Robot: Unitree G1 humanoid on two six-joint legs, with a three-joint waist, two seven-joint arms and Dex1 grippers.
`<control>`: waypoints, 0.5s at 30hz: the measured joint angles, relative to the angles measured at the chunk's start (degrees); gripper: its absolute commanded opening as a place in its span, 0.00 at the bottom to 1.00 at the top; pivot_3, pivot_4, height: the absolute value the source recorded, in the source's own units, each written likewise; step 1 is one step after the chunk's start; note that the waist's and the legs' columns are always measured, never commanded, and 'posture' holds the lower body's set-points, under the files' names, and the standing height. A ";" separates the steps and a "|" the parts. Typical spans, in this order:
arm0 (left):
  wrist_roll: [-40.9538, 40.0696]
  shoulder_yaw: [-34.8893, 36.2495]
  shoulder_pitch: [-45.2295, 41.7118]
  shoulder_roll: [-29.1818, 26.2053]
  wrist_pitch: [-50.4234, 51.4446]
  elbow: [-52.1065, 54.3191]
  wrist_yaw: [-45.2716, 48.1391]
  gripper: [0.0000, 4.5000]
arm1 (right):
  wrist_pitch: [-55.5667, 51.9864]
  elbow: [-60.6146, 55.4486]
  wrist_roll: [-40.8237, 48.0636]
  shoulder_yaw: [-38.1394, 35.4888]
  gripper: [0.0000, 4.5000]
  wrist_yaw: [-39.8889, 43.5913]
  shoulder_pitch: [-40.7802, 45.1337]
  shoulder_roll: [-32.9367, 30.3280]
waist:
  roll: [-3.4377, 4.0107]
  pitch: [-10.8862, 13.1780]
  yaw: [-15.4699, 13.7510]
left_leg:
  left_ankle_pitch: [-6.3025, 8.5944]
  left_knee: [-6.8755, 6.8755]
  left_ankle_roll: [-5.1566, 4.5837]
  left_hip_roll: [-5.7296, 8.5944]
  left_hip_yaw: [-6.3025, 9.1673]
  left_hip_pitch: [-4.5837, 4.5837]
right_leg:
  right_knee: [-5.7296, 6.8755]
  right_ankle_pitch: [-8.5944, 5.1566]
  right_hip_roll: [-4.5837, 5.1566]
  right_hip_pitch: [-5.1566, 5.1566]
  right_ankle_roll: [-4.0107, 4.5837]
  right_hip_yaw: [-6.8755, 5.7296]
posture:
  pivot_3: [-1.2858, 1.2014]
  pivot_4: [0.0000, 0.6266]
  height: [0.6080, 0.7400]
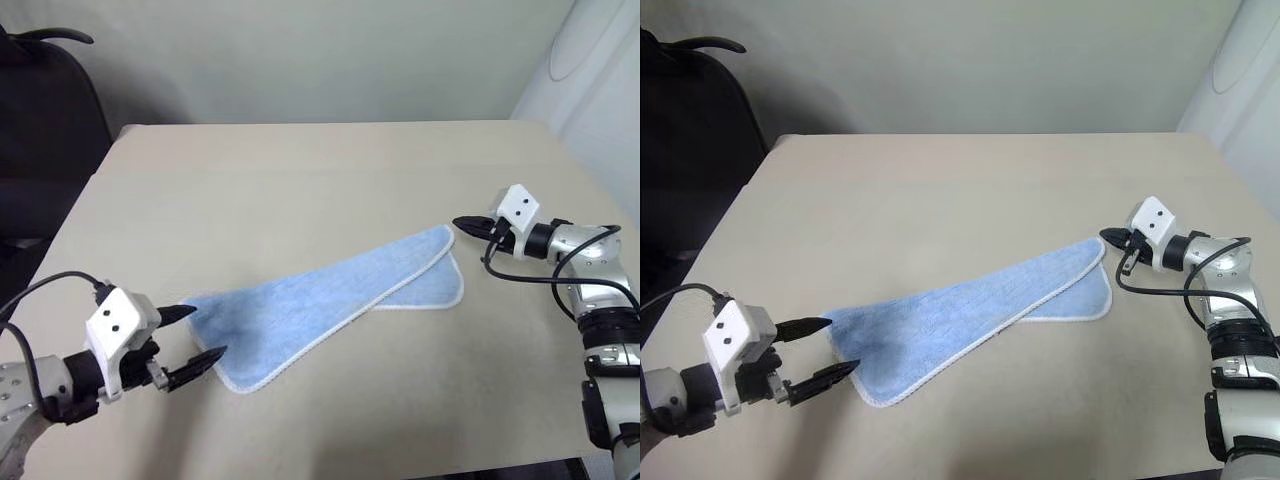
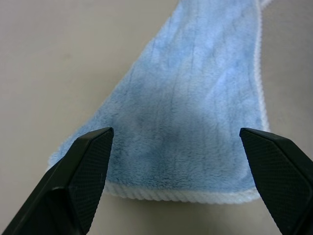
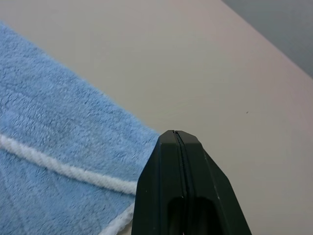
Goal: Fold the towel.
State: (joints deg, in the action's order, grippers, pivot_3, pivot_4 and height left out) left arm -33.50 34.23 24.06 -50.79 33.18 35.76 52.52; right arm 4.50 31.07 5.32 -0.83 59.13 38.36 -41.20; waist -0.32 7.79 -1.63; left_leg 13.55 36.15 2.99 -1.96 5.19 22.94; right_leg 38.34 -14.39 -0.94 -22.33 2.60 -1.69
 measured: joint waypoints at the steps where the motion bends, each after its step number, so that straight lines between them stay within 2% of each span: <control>1: 0.00 0.00 -0.01 0.00 -0.03 0.00 0.01 1.00 | 0.00 0.00 0.00 0.00 0.00 0.00 -0.01 0.00 | 0.00 0.00 0.00 | 0.00 0.00 0.00 0.00 0.00 0.00 | 0.00 0.00 0.00 0.00 0.00 0.00 | 0.52 0.24 1.00; 8: 1.11 -0.18 0.93 0.03 -0.26 0.24 0.69 1.00 | 2.62 -0.73 -1.21 0.82 0.00 0.00 -1.34 -0.07 | 0.00 0.00 0.09 | 0.01 0.00 0.00 0.00 0.00 -0.01 | 0.01 0.00 0.00 0.00 0.00 0.00 | 0.52 0.24 1.00; 14: 1.95 0.24 3.50 -2.14 -0.70 1.76 4.03 1.00 | 14.41 5.54 -6.69 4.65 0.00 0.11 3.89 -1.19 | 0.01 0.00 0.13 | 0.04 0.05 -0.05 -0.01 0.00 -0.01 | 0.09 0.00 0.00 -0.02 0.00 0.01 | 0.52 0.24 1.00; 15: 2.59 0.30 4.10 -2.75 -1.12 2.23 5.03 1.00 | 16.98 7.44 -7.82 5.58 0.04 0.16 5.33 -1.65 | 0.02 0.00 0.11 | 0.05 0.06 -0.07 -0.01 0.00 -0.01 | 0.10 0.00 0.00 -0.02 0.00 0.01 | 0.52 0.24 1.00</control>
State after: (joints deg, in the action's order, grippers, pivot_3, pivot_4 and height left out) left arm -30.91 34.53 28.16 -53.55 32.06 37.98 57.55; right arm 21.48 38.51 -2.50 4.75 59.30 43.70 -42.85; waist -0.30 7.79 -1.52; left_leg 13.60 36.21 2.92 -1.97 5.19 22.93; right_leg 38.45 -14.39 -0.94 -22.35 2.60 -1.68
